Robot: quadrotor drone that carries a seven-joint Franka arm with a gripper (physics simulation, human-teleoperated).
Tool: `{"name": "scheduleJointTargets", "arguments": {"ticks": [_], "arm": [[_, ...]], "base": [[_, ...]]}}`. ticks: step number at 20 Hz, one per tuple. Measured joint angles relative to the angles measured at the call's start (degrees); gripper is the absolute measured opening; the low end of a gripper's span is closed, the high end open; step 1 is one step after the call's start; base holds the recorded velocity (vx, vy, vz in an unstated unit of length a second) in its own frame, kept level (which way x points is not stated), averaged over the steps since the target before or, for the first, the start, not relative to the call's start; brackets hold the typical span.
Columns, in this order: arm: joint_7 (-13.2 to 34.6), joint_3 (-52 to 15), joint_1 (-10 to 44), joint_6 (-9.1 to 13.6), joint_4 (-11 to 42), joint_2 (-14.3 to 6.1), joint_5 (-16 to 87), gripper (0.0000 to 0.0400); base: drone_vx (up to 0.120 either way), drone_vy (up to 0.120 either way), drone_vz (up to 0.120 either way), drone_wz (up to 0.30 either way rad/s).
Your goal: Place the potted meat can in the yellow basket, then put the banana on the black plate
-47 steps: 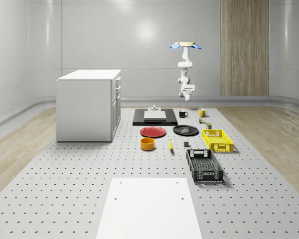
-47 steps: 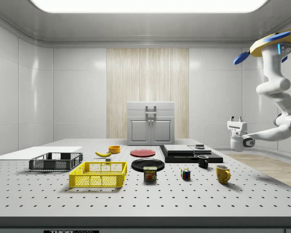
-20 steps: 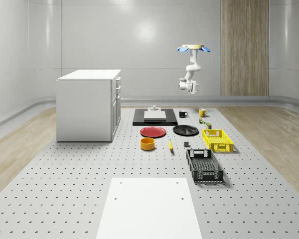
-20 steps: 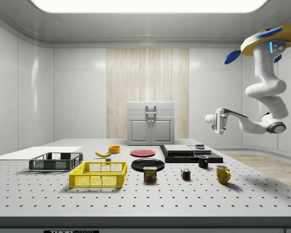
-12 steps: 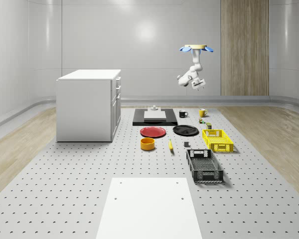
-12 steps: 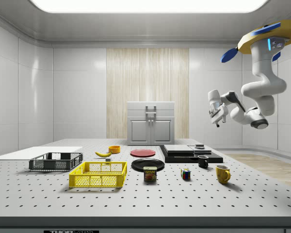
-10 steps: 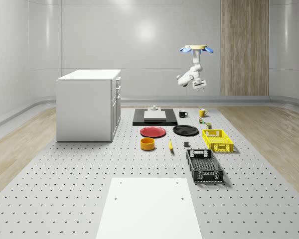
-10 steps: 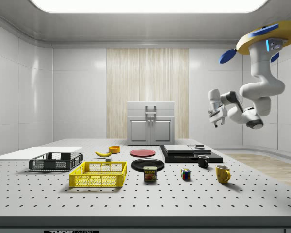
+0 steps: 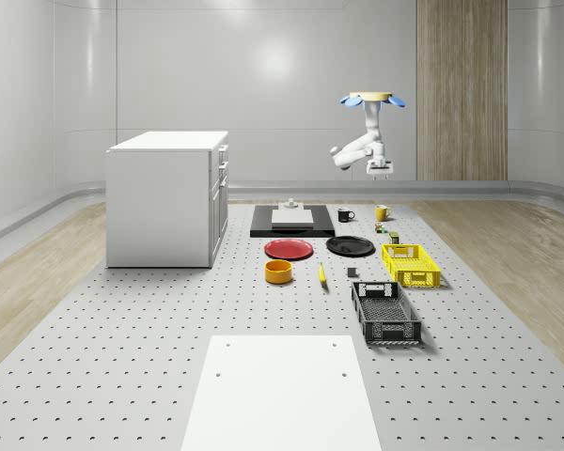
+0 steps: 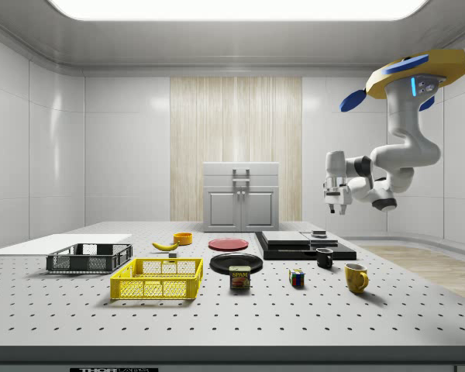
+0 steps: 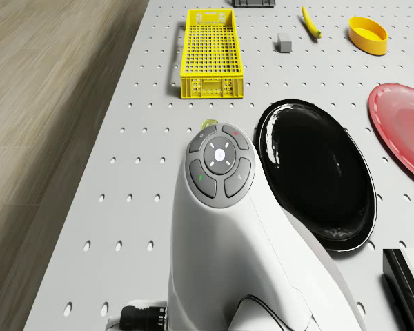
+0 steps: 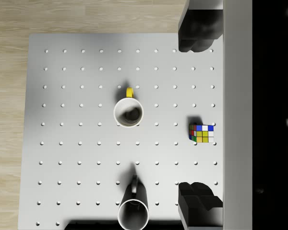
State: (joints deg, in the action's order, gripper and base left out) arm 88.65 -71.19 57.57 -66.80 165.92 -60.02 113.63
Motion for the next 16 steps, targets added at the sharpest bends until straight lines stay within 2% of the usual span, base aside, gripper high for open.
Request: {"name": "scheduleJointTargets", "arguments": {"ticks": [8, 13, 16], "arm": [[1.81, -1.47, 2.34, -1.27, -0.06, -2.75, -0.69, 0.0400], [2.51, -2.11, 3.15, -2.47, -0.15, -4.31, -1.42, 0.0400], [2.85, -2.44, 3.53, -3.24, -0.22, -5.21, -1.88, 0.0400]], "base": [[0.120, 0.000, -0.120, 0.000], [0.120, 0.048, 0.000, 0.000], [0.120, 0.000, -0.107, 0.000]]}}
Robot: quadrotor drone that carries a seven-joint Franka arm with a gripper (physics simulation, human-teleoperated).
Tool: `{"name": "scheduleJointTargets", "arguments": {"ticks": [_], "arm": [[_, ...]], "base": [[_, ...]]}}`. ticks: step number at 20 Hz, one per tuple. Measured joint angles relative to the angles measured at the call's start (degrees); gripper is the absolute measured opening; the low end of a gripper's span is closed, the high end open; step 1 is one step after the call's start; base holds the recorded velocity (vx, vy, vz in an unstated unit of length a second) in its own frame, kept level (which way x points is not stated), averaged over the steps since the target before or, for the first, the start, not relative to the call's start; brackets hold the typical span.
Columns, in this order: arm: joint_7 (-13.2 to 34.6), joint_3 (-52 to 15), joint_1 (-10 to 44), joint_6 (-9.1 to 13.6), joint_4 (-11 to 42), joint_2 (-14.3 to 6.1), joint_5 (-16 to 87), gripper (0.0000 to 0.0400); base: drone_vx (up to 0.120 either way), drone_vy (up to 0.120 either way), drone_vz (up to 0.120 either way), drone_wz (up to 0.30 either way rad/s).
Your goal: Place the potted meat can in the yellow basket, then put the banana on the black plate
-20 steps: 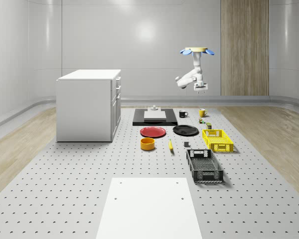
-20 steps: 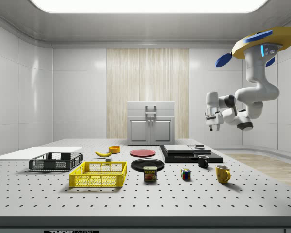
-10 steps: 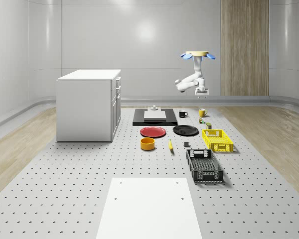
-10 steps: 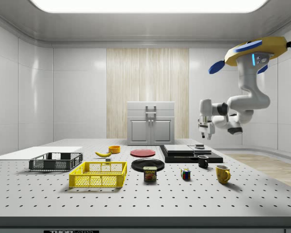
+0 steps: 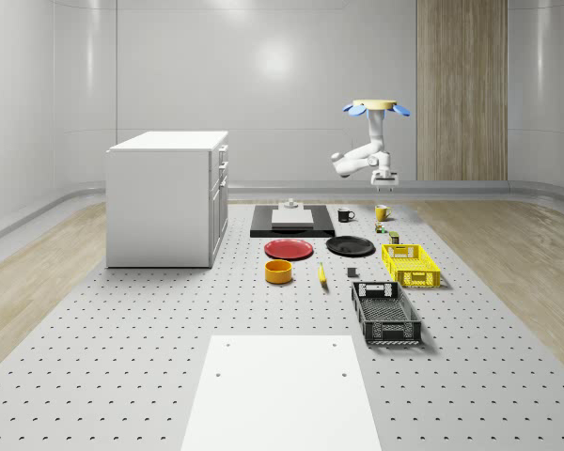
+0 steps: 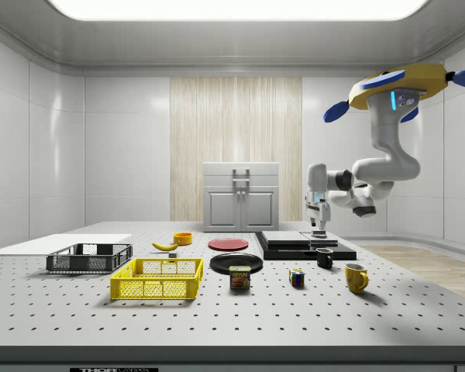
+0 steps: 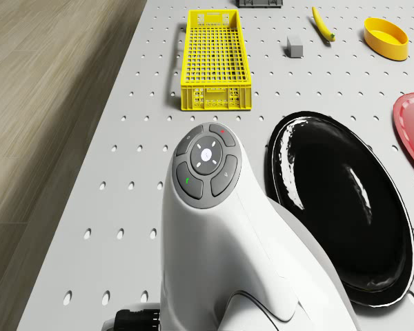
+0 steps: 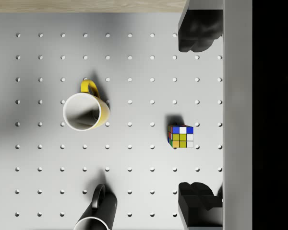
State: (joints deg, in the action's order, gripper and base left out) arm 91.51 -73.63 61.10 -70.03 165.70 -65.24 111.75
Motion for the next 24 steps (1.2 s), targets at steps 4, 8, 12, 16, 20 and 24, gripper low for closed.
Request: {"name": "scheduleJointTargets", "arguments": {"ticks": [4, 8, 12, 16, 20, 24], "arm": [[0.42, -0.40, 0.45, -1.03, -0.08, -1.17, -0.61, 0.0400], [0.79, -0.76, 0.85, -2.05, -0.16, -2.30, -1.20, 0.0400], [1.13, -1.09, 1.21, -3.05, -0.24, -3.40, -1.77, 0.0400], [1.45, -1.40, 1.55, -4.02, -0.31, -4.46, -2.31, 0.0400], [1.75, -1.68, 1.86, -4.97, -0.38, -5.48, -2.83, 0.0400], [2.02, -1.95, 2.16, -5.89, -0.45, -6.47, -3.32, 0.0400]], "base": [[0.120, 0.000, -0.120, 0.000], [0.120, 0.000, -0.120, 0.000], [0.120, 0.000, -0.120, 0.000], [0.120, 0.000, -0.120, 0.000], [0.120, 0.000, -0.120, 0.000], [0.120, 0.000, -0.120, 0.000]]}}
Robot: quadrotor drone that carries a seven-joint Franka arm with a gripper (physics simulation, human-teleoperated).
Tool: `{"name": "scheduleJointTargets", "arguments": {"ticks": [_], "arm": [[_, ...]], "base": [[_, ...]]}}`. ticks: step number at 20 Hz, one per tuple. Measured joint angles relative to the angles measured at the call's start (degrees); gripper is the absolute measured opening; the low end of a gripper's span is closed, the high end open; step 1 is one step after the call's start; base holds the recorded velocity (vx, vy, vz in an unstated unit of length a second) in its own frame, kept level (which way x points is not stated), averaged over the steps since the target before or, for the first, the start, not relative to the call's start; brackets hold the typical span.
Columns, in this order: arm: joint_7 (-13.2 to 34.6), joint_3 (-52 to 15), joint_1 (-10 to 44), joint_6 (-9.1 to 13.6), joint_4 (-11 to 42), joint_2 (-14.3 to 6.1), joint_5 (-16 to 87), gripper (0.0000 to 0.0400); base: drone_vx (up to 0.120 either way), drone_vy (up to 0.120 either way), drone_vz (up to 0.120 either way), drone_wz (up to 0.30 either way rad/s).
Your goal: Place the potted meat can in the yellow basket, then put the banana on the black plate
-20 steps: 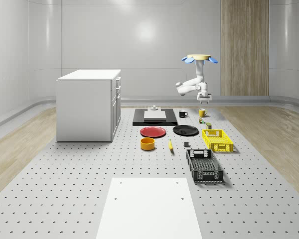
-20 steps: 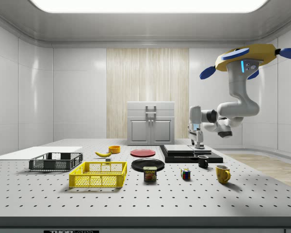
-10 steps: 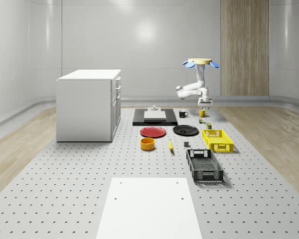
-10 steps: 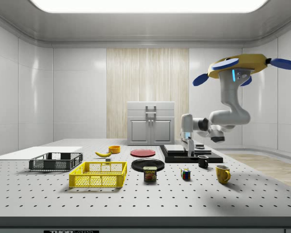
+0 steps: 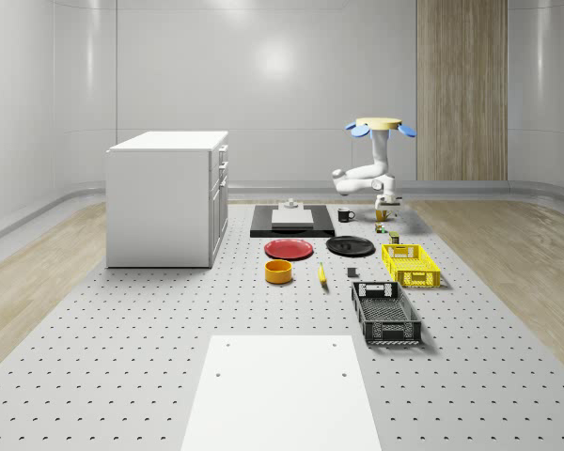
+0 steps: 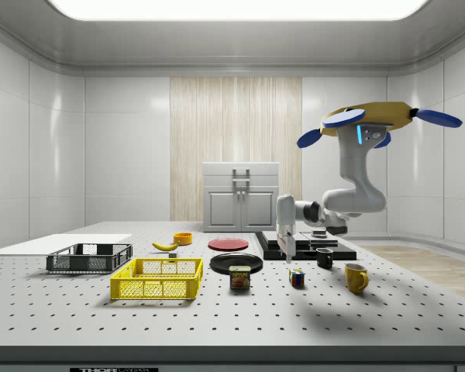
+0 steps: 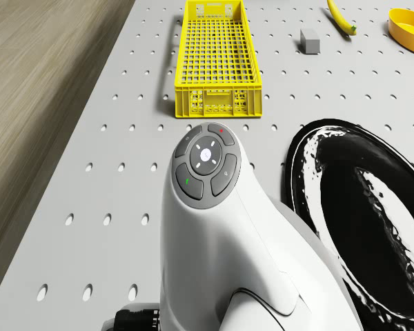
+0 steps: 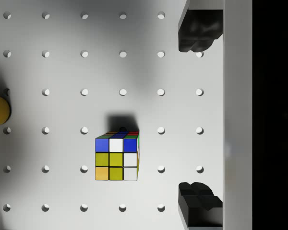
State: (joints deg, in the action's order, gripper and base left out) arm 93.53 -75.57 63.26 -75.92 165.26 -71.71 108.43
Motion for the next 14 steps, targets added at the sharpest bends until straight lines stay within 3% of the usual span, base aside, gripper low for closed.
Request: {"name": "scheduleJointTargets", "arguments": {"ticks": [4, 10, 14], "arm": [[0.26, -0.24, 0.28, -0.88, -0.06, -0.95, -0.47, 0.0400], [0.61, -0.58, 0.66, -2.15, -0.14, -2.32, -1.12, 0.0400], [0.83, -0.78, 0.90, -2.95, -0.20, -3.18, -1.53, 0.0400]], "base": [[0.120, 0.000, -0.120, 0.000], [0.120, 0.000, -0.013, 0.000], [0.120, 0.000, -0.090, 0.000]]}}
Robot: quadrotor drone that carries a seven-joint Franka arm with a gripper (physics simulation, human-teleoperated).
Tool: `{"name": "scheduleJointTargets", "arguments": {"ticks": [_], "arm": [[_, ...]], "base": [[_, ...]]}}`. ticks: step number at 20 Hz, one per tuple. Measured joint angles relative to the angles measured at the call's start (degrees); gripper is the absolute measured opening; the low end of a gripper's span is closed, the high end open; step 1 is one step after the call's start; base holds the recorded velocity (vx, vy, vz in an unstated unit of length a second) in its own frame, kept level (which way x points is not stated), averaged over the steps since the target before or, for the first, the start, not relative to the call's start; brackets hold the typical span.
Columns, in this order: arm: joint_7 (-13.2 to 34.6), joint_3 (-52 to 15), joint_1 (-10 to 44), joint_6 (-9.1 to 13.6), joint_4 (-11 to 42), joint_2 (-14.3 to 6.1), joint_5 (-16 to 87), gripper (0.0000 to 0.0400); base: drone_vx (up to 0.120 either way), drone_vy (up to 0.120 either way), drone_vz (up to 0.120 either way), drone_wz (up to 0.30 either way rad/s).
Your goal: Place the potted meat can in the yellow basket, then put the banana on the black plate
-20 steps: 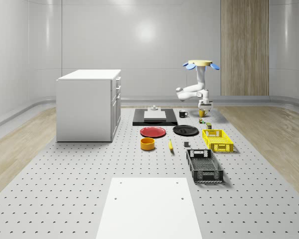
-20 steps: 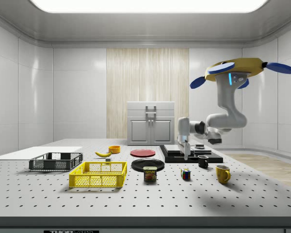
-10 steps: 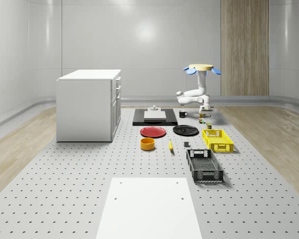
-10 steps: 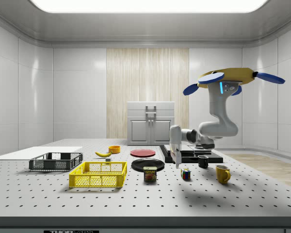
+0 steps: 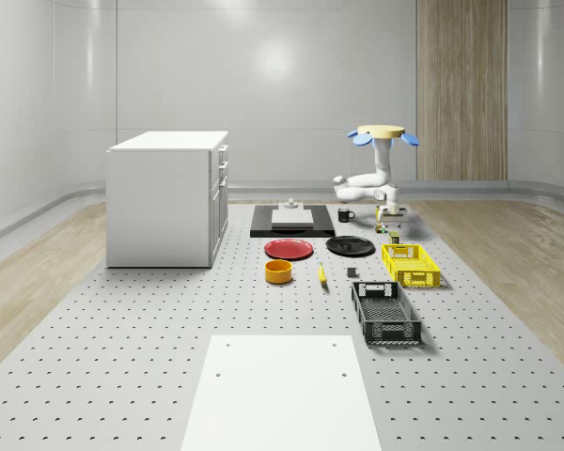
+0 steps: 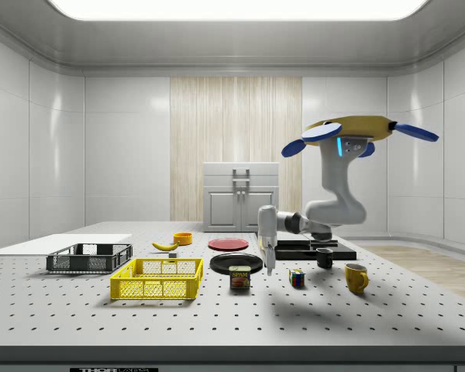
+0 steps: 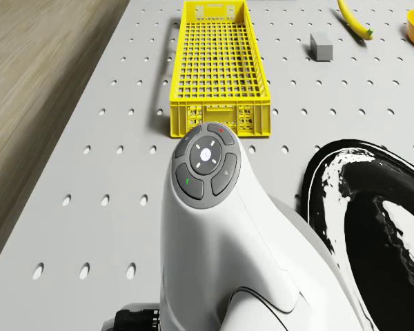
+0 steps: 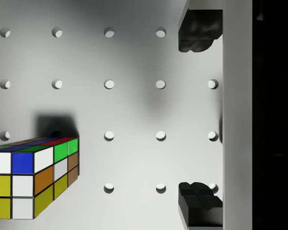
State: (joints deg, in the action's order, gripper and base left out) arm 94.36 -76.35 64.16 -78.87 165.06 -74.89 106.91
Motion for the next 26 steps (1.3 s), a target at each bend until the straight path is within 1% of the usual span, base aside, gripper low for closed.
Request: {"name": "scheduleJointTargets", "arguments": {"ticks": [4, 8, 22, 26], "arm": [[0.20, -0.19, 0.22, -0.77, -0.05, -0.83, -0.39, 0.0400], [0.39, -0.36, 0.43, -1.52, -0.09, -1.63, -0.75, 0.0400], [0.97, -0.89, 1.08, -3.88, -0.23, -4.17, -1.89, 0.0400], [0.99, 0.01, 1.19, -4.92, -0.41, -4.96, -1.22, 0.0400]], "base": [[0.120, 0.000, 0.000, 0.000], [0.120, -0.100, 0.000, 0.000], [0.120, -0.009, 0.000, 0.000], [0.010, 0.000, 0.000, 0.000]]}}
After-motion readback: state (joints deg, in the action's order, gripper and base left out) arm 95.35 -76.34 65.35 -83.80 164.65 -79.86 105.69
